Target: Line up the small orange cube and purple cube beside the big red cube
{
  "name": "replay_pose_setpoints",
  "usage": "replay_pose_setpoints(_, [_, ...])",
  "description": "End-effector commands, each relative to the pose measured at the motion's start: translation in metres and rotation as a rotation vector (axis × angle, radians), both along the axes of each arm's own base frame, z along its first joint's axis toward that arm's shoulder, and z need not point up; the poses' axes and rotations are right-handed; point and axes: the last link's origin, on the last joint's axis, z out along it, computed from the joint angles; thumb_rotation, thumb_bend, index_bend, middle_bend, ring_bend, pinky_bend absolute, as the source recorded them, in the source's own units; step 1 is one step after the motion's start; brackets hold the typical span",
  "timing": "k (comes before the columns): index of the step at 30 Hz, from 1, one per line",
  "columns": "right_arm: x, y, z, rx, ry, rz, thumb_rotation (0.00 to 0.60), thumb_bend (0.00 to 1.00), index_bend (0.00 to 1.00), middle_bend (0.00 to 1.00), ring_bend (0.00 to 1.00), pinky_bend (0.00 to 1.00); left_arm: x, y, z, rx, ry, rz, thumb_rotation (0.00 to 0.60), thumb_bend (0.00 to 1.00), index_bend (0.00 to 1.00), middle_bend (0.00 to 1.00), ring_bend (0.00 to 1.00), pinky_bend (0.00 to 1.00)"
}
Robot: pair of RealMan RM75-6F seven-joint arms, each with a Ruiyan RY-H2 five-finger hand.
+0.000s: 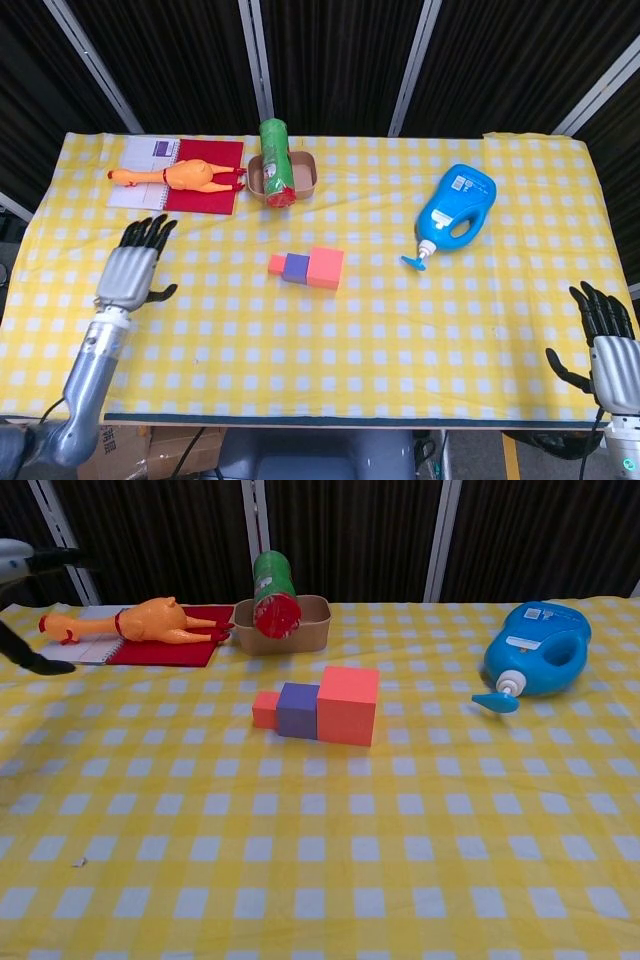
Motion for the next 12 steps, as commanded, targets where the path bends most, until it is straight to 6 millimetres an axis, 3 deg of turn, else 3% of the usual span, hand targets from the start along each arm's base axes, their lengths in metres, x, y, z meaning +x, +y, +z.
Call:
replay_pose_setpoints(1, [-0.001,-0.001,0.000,0.003,0.007,-0.010,0.600,0.37,0.00,0.00,0.00,0.01,-0.039,-0.040,0.029,0.058,-0.012,0.049,0.600,0.25,0.00,0.00,0.00,0.01])
replay_pose_setpoints(9, [0.000,-0.003,-0.003,0.008,0.025,-0.014,0.600,0.37,0.00,0.00,0.00,0.00,-0.085,-0.086,0.056,0.132,0.024,0.074,0.600,0.24,0.00,0.00,0.00,0.01])
replay_pose_setpoints(12, [-0.001,-0.002,-0.002,0.003,0.025,-0.021,0.600,0.37,0.00,0.00,0.00,0.00,-0.095,-0.094,0.060,0.117,0.022,0.104,0.600,0.24,0.00,0.00,0.00,0.01])
